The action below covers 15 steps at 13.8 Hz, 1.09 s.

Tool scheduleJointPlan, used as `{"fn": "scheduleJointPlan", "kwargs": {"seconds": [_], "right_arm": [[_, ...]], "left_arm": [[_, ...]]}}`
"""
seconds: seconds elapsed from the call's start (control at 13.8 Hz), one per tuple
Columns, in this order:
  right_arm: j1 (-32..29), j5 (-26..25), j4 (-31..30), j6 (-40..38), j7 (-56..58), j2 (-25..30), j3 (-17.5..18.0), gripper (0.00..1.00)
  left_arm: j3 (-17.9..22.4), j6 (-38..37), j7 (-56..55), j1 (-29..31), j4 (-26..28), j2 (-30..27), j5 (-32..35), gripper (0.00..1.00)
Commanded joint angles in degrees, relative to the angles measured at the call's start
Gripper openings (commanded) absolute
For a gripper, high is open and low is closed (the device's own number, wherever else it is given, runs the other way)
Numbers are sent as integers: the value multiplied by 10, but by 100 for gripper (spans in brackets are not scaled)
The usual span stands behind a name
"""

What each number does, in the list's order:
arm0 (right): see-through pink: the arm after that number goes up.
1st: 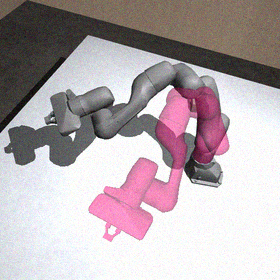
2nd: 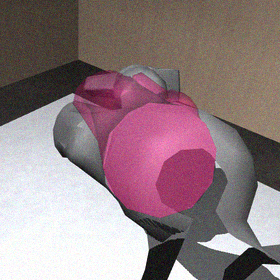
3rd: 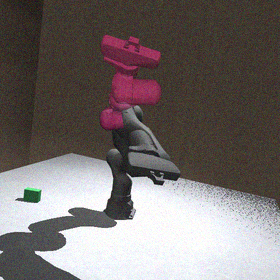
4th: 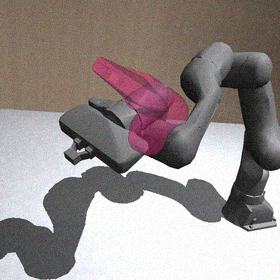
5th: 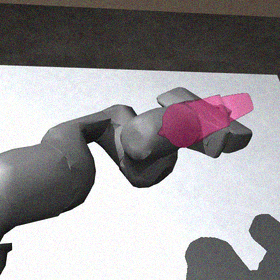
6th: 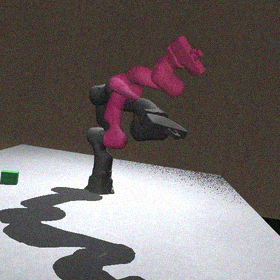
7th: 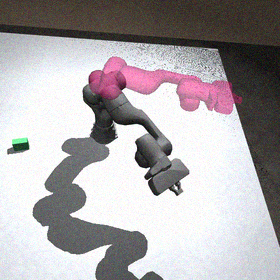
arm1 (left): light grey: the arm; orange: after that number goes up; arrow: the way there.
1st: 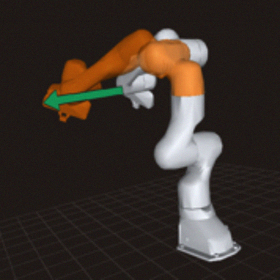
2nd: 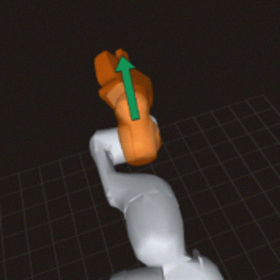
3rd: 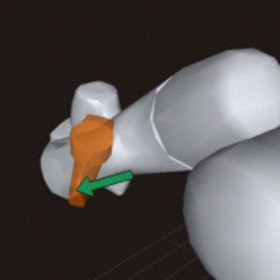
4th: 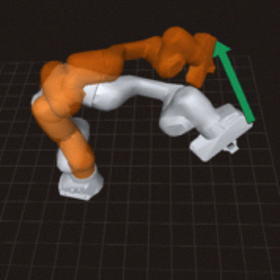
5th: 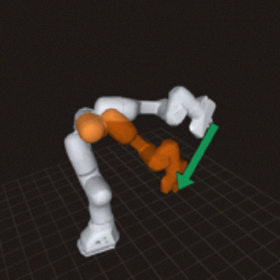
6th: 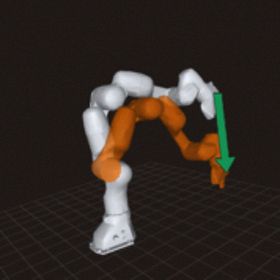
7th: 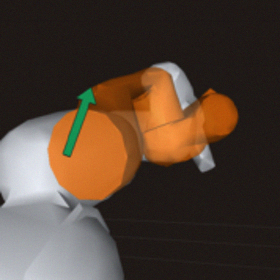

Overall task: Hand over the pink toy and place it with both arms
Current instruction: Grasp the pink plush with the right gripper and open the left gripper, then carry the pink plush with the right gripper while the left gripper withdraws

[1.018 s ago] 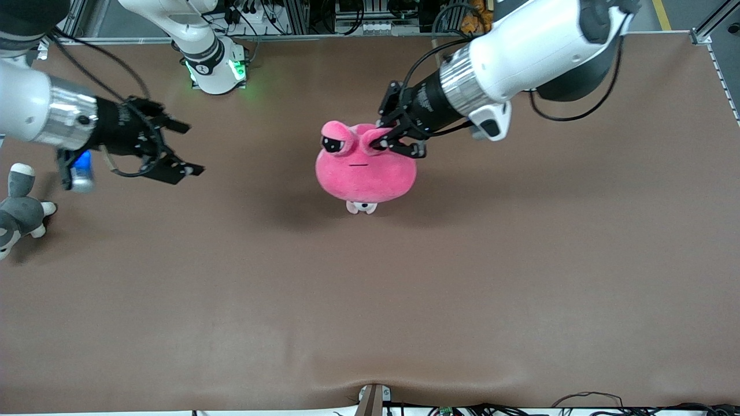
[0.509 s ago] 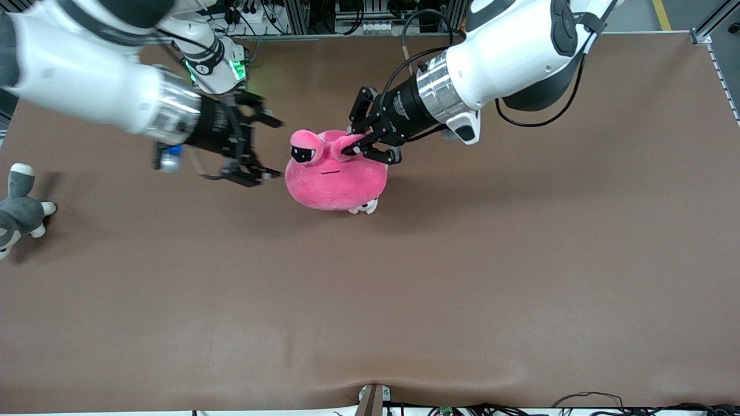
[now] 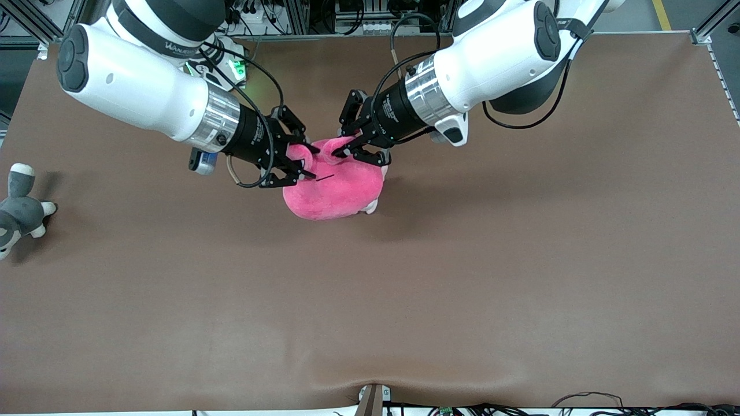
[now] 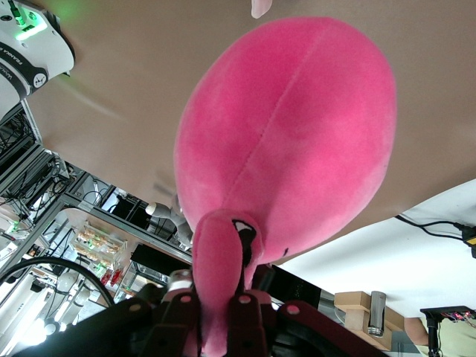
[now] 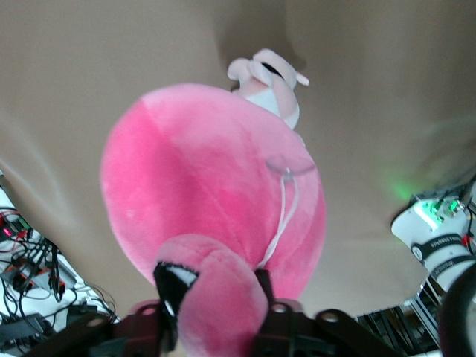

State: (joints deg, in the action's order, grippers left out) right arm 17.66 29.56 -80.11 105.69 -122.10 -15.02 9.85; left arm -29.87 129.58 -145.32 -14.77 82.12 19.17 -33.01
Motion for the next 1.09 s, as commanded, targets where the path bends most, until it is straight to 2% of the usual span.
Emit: {"fn": "scheduleJointPlan", "kwargs": {"seconds": [0.0,0.15,0.22,0.29,0.58,0.73,0.87,1.02], "right_arm": [[-3,-27,7,-11,-12,1,2,0],[-5,-28,7,-11,-12,1,-1,0],[-10,-33,7,-14,-12,2,-4,0],[-31,-49,8,-31,-10,3,-3,0],[-140,-58,9,-58,42,5,-3,0],[-219,-57,3,-99,188,-9,-2,0],[-297,-57,-6,-159,385,-51,-3,0],[-356,-56,-4,-149,495,-106,-3,0]], "left_arm": [[2,4,-8,-7,-19,8,-10,4],[1,4,-8,-7,-19,8,-10,65],[2,4,-8,-7,-19,8,-10,76],[2,4,-7,-7,-20,7,-9,100],[3,-3,-3,-3,-19,-3,0,100],[3,-27,0,4,-19,-18,43,100],[3,-69,2,6,-20,-31,116,100],[1,-100,14,22,-19,-44,171,100]]}}
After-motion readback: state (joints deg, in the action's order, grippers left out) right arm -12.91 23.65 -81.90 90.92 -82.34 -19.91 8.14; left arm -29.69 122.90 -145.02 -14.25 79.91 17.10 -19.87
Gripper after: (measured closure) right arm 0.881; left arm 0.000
